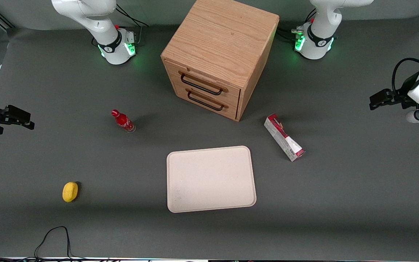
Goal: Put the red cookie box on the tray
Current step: 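Move the left gripper from rest toward the red tartan cookie box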
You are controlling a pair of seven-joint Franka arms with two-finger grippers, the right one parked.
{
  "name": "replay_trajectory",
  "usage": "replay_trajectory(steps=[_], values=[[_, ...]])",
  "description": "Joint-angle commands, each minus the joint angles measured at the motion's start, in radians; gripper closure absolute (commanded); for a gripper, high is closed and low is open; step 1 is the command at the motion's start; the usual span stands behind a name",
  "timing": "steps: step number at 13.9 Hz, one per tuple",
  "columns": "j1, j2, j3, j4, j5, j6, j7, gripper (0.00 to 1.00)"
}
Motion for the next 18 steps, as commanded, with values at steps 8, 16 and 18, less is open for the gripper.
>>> replay_trajectory(steps=[8, 16, 18], values=[[-0.053, 0.014, 0.061, 0.053, -0.012, -0.061, 0.024, 0.0], [-0.081, 0.058, -0.101, 0.172, -0.019, -0.113, -0.229, 0.0], [-0.081, 0.118, -0.181, 0.249, -0.021, -0.114, -0.403, 0.0]])
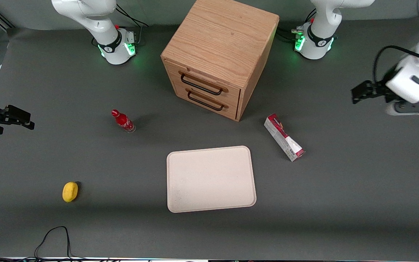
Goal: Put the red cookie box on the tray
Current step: 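Move the left gripper from rest toward the red tartan cookie box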
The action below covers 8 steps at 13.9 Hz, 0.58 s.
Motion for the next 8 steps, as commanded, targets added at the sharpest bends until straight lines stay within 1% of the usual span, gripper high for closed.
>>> replay_trajectory(steps=[1, 3, 5, 8], values=[[-0.009, 0.127, -0.103, 0.172, -0.002, -0.04, -0.236, 0.0], [-0.009, 0.184, -0.159, 0.234, -0.005, -0.039, -0.417, 0.0], [-0.009, 0.212, -0.179, 0.236, -0.022, -0.03, -0.543, 0.0], [-0.009, 0.217, -0.179, 0.228, -0.027, -0.027, -0.554, 0.0]])
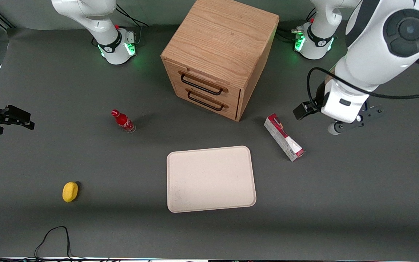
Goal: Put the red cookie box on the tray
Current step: 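Move the left gripper from rest toward the red tartan cookie box, then lower the open left gripper over the cookie box's red end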
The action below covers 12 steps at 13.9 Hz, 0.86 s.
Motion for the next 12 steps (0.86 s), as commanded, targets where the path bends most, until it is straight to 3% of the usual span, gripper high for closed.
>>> replay_trajectory(steps=[1, 5, 12], values=[[-0.003, 0.012, 0.002, 0.022, -0.013, -0.025, -0.037, 0.0], [0.005, 0.015, 0.003, -0.081, -0.02, 0.055, -0.095, 0.0], [0.005, 0.01, 0.003, -0.463, -0.022, 0.466, -0.335, 0.0]])
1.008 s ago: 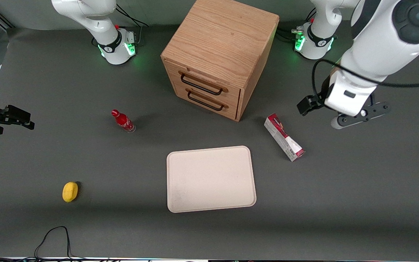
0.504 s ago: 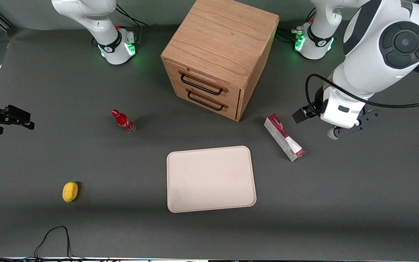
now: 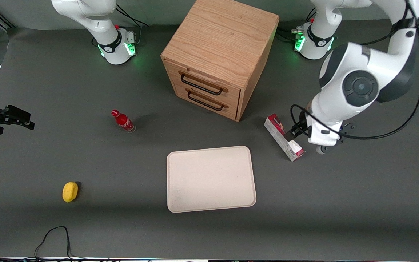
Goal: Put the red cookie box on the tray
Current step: 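Lower the open left gripper over the cookie box's red end, then close the left gripper on the cookie box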
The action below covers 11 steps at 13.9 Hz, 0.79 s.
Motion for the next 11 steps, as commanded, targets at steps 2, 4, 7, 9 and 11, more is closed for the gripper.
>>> replay_trajectory(steps=[2, 4, 7, 9, 11], values=[[0.009, -0.021, 0.004, -0.242, -0.012, 0.259, -0.056, 0.0], [0.011, 0.013, 0.004, -0.314, -0.012, 0.378, -0.056, 0.0], [0.011, 0.045, 0.004, -0.395, -0.012, 0.497, -0.056, 0.0], [0.011, 0.068, 0.004, -0.425, -0.012, 0.559, -0.058, 0.0], [0.009, 0.08, 0.004, -0.425, -0.012, 0.567, -0.058, 0.0]])
